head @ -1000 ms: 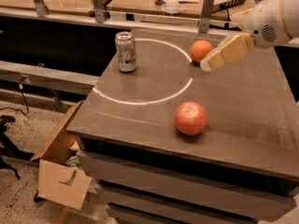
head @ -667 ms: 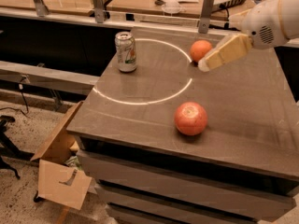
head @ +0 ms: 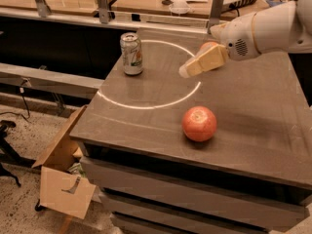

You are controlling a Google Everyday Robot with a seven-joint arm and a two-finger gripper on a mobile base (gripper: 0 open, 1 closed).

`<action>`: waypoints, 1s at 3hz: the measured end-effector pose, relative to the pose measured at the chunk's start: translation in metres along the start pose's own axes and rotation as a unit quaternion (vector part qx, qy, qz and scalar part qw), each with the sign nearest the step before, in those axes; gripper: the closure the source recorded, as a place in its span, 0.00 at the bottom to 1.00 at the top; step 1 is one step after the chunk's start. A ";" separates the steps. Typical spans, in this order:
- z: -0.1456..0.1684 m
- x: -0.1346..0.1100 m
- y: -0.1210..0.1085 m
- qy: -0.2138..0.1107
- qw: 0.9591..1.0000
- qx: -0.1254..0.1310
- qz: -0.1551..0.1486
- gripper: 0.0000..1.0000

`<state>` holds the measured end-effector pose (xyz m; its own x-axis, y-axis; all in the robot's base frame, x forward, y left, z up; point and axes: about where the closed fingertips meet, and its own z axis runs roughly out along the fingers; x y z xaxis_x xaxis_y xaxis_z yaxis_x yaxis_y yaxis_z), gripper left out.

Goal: Pick 7up can

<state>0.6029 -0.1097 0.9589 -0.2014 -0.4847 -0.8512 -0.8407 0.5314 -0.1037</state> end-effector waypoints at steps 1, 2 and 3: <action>0.052 -0.005 -0.005 -0.011 1.000 0.019 0.021 0.00; 0.087 -0.011 -0.010 -0.019 0.999 0.030 0.028 0.00; 0.133 -0.024 -0.017 -0.033 0.999 0.033 0.013 0.00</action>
Offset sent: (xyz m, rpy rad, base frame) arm 0.0831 0.0845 -0.0486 0.0641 -0.0223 -0.1128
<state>0.6893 -0.0146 0.9125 -0.1881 -0.4249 -0.8855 -0.8005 0.5887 -0.1124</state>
